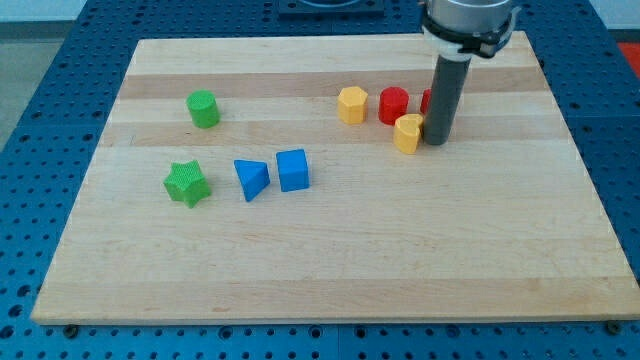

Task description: Drag the heart left to the hexagon

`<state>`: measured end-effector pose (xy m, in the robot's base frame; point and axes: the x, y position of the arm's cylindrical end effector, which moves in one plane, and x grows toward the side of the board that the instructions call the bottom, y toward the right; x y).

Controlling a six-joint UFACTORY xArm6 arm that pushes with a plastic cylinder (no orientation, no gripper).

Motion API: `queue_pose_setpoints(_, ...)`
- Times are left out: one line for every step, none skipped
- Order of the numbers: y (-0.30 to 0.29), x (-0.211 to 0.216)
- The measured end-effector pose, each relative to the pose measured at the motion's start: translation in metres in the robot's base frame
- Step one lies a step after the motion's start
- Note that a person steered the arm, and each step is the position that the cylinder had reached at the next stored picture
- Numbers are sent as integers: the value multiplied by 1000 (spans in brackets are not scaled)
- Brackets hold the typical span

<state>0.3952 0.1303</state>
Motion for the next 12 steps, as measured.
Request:
queue_pose_setpoints(2, -6)
queue_pose_setpoints(1, -1)
queue_pose_setpoints(1, 6)
queue_pose_setpoints(-1, 6)
queue_pose_setpoints(-13, 6)
queue_pose_setpoints(-29, 5)
queue_pose_setpoints(-48, 5)
queue_pose_setpoints(-82, -2)
queue_pose_setpoints(-114, -4)
queue_pose_setpoints(-133, -4)
queue_pose_setpoints(-135, 2)
queue_pose_setpoints(-135, 18)
